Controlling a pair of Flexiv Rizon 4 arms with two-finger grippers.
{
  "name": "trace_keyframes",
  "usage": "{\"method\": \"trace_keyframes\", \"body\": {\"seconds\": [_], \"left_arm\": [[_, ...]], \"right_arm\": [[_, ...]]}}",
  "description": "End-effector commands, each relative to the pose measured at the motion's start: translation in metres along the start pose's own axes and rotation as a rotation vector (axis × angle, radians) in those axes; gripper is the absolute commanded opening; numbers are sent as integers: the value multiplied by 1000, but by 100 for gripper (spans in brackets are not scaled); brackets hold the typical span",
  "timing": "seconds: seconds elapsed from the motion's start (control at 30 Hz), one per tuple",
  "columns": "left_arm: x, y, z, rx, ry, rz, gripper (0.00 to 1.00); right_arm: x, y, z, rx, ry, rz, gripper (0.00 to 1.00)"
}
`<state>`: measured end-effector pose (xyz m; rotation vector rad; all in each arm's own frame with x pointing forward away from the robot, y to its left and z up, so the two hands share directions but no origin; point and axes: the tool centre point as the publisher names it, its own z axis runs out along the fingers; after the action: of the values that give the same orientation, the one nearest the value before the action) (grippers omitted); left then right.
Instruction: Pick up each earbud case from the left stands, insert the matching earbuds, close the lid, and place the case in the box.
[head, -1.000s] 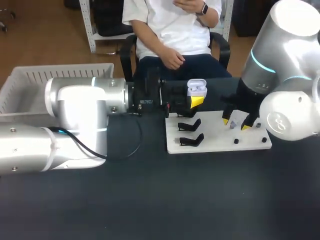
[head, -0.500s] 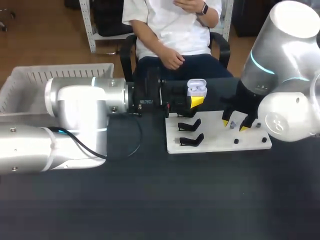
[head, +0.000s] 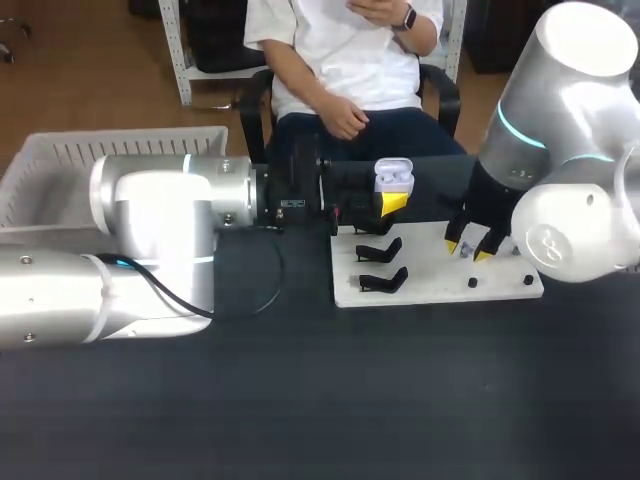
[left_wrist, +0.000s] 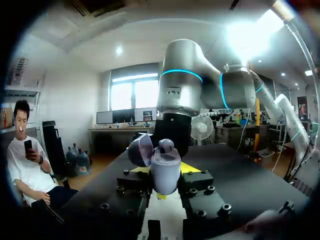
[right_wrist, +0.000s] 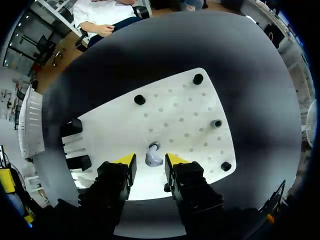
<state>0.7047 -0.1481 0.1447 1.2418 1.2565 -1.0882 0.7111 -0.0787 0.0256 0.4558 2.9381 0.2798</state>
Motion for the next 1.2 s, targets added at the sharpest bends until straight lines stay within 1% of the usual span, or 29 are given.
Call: {"method": "trace_keyframes", "body": {"seconds": [0.03, 0.5, 0.73, 0.8, 0.93, 1.03, 1.07, 1.2], "left_arm": [[1, -2, 0, -9, -5, 4, 0], [1, -2, 0, -9, -5, 4, 0], [1, -2, 0, -9, -5, 4, 0], [1, -2, 0, -9, -5, 4, 0], [1, -2, 0, -9, -5, 4, 0], [1, -2, 0, -9, -5, 4, 0], [1, -2, 0, -9, -5, 4, 0], [1, -2, 0, -9, -5, 4, 0]], "right_arm": [[0, 1, 0, 3, -4, 2, 35], [-2, 0, -1, 5, -4, 11, 35], [-1, -2, -1, 7, -1, 16, 33], [-1, -2, -1, 8, 0, 15, 28], [-2, -2, 0, 9, 1, 14, 22], [-2, -2, 0, 9, 1, 14, 9], [-2, -2, 0, 9, 2, 14, 0], [-2, -3, 0, 12, 2, 13, 0]]}}
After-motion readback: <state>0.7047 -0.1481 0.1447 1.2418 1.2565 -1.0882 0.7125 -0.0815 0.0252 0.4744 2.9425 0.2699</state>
